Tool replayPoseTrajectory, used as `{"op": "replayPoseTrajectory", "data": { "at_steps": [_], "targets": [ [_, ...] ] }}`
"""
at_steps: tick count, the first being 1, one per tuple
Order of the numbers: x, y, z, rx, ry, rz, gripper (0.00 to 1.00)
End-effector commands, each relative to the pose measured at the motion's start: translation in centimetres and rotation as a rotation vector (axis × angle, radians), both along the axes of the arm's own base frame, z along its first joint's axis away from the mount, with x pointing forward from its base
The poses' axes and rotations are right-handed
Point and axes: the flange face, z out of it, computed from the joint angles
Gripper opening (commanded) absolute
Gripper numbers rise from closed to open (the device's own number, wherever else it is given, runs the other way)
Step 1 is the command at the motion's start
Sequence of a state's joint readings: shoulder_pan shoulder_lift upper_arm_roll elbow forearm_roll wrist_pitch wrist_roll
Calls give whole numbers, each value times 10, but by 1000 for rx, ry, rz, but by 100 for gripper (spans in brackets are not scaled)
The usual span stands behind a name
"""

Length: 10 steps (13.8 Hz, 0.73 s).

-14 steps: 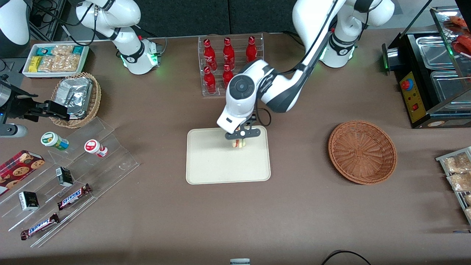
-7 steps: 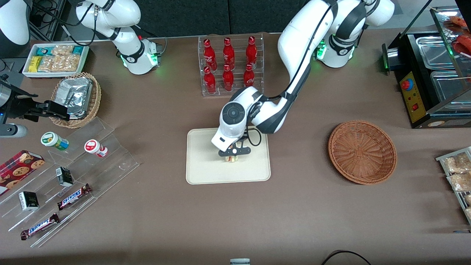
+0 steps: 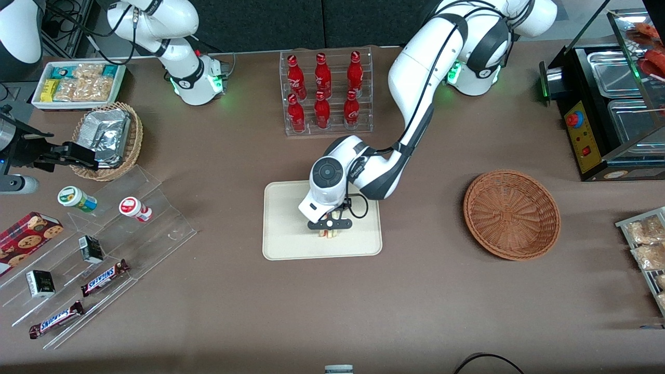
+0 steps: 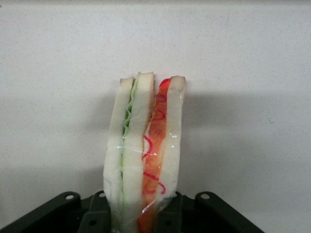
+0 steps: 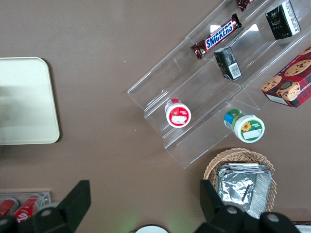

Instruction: Place sandwich from basket to tray

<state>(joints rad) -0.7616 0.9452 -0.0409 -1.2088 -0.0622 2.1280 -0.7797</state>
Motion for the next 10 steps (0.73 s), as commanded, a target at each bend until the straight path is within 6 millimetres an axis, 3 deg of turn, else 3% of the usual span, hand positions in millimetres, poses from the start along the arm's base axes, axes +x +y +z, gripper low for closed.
{"op": "replayPoseTrajectory", "data": {
  "at_steps": [1,3,5,7,10],
  "targets": [
    [4,-3,-1,0,-11,-6,100],
    [11,6,18,11,1,7,100],
    [18,19,54,34,23,9,100],
    [35,50,100,37,44,51,100],
    [35,111,141,73,95,103,100]
  ]
}}
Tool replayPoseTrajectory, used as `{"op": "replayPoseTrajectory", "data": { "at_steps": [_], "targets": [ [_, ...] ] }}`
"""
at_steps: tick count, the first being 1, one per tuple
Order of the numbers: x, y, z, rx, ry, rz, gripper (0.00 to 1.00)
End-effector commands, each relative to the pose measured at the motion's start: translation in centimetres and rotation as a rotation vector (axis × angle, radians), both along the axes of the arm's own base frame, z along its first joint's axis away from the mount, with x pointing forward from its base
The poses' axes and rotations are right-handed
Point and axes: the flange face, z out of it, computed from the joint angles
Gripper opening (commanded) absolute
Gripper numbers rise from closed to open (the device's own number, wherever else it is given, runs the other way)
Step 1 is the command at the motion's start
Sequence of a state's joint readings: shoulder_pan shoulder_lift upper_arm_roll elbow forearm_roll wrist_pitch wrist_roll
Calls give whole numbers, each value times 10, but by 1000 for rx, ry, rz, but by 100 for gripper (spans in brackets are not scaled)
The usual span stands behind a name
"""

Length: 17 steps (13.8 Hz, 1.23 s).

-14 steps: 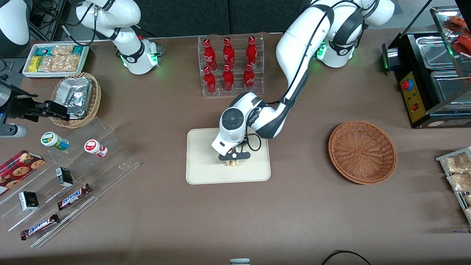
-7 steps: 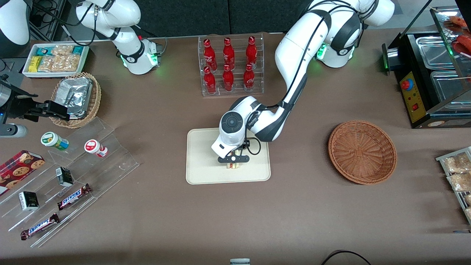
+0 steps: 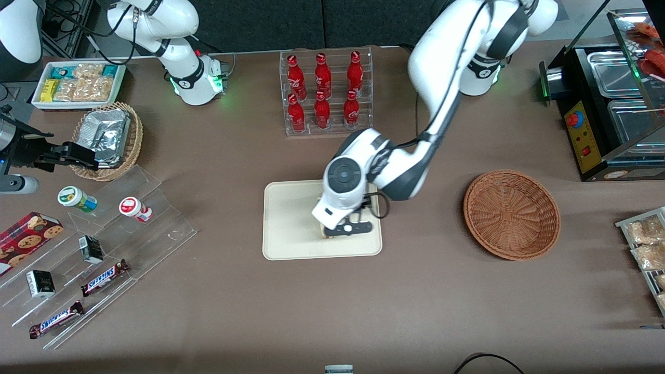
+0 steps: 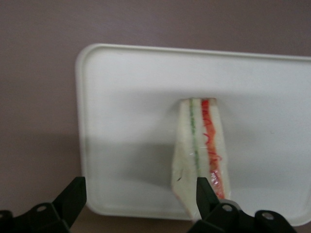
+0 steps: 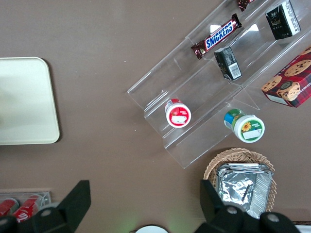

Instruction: Place sandwich from basket to tray

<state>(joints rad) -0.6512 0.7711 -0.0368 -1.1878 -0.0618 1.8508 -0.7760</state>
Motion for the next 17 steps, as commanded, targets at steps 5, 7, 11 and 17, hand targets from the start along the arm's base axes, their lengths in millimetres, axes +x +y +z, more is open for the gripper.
{"op": "replayPoseTrajectory", "data": {
  "at_steps": [5,7,11,17],
  "targets": [
    [-42,161,48,18,99,-144,100],
    [-43,204,62,5,99,-150,100],
    [-49,293,81,-26,100,-185,100],
    [-44,414,151,-55,65,-172,100]
  ]
}}
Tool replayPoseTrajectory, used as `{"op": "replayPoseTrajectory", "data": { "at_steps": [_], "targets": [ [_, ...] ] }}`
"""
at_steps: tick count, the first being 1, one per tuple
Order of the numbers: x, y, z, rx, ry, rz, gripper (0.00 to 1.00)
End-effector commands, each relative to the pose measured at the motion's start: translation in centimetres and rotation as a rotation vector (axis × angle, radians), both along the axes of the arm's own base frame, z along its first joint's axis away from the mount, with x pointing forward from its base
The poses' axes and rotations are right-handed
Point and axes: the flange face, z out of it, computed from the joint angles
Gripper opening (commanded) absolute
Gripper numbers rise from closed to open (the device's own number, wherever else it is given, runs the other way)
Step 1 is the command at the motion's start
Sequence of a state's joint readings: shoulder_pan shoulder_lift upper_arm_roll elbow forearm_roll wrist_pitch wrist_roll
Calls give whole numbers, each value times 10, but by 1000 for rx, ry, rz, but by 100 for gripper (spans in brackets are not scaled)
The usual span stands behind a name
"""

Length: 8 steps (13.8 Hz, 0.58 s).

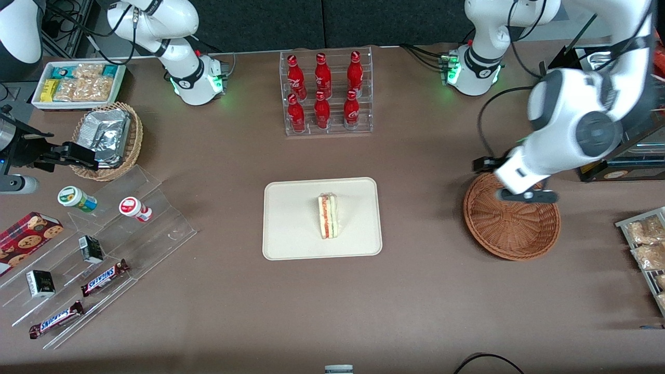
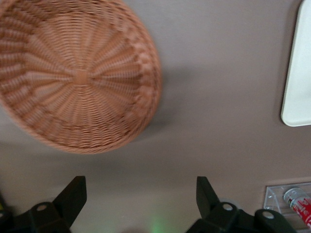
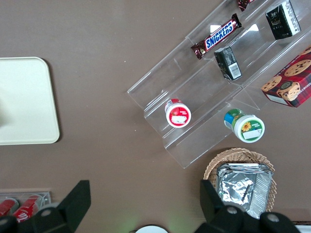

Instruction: Place sandwich from basket to tray

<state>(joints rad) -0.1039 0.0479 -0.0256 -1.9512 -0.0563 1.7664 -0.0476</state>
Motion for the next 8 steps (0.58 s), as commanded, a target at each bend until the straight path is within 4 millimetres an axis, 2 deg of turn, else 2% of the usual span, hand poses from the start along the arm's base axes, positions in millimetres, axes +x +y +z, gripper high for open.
{"op": "replayPoseTrajectory", "data": {
  "at_steps": [1,3,5,8],
  "targets": [
    [-9,24,47,3,-59,14,100],
    [-15,43,81,2,-119,50,100],
    [-15,55,105,15,-140,71,100],
    [-15,60,137,58,-141,65,100]
  ]
}}
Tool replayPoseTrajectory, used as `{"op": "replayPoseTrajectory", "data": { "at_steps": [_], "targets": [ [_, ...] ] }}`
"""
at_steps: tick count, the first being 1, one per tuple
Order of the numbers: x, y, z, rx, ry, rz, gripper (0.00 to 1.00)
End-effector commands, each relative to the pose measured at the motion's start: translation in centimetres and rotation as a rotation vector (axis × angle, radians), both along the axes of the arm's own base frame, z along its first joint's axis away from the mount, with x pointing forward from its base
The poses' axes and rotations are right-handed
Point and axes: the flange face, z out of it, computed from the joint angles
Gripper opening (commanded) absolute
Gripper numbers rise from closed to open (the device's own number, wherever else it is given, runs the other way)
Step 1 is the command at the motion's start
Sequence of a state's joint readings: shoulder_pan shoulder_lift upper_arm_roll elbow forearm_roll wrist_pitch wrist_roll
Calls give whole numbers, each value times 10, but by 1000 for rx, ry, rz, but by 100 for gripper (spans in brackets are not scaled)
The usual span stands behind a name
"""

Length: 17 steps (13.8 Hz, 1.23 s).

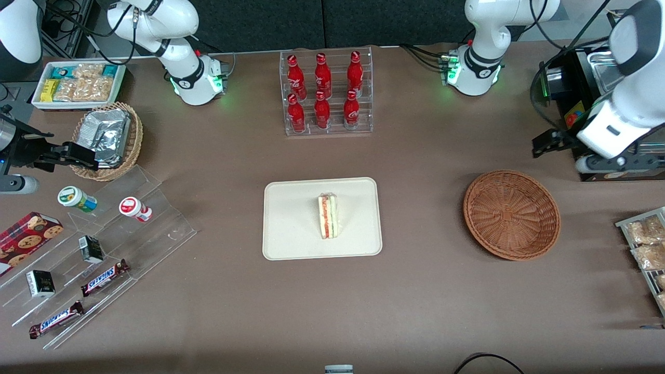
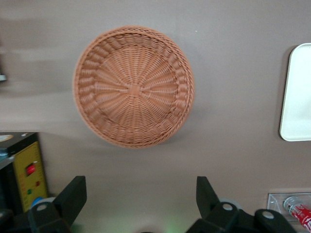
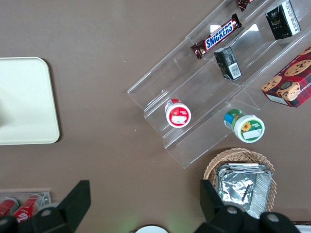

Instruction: Place sandwich from basket to tray

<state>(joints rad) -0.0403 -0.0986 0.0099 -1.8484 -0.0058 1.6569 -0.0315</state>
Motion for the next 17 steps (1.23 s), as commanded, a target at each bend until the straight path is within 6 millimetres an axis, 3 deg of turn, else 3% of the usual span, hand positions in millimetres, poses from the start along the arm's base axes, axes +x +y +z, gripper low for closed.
{"op": "replayPoseTrajectory", "data": {
  "at_steps": [1,10,17],
  "targets": [
    [1,0,26,24,-8,2,100],
    [7,-7,75,27,-19,-13,100],
    [17,-10,77,16,28,-16,100]
  ]
}}
